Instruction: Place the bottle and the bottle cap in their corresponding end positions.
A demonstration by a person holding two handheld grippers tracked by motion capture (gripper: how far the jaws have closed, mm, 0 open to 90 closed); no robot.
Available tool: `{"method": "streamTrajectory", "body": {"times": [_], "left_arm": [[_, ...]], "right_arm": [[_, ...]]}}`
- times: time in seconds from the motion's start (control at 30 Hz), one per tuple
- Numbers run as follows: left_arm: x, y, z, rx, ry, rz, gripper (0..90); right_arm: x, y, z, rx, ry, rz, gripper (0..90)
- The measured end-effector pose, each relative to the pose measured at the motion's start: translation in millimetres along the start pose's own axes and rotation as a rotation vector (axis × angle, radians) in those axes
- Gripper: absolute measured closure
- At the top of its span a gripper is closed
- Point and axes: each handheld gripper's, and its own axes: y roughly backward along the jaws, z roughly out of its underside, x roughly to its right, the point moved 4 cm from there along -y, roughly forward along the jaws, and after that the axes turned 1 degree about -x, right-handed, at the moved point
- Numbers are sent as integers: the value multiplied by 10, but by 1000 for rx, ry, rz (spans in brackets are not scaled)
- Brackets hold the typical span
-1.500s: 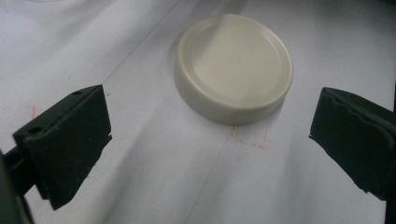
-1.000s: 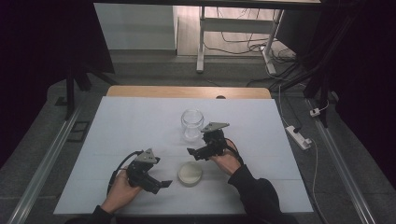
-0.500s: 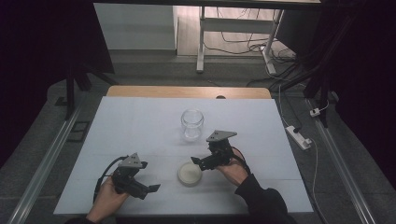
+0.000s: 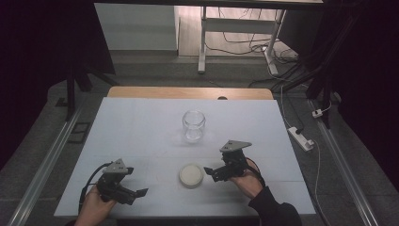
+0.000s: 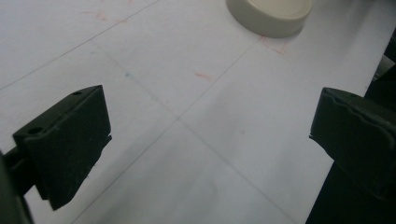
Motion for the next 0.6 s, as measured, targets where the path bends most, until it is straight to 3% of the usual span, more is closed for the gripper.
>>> {"method": "streamTrajectory", "body": {"times": [0.6], "left_arm": [[-124, 347, 343, 39, 98, -81, 0]], "right_arm": [[92, 533, 472, -8, -78, 104, 0]]}}
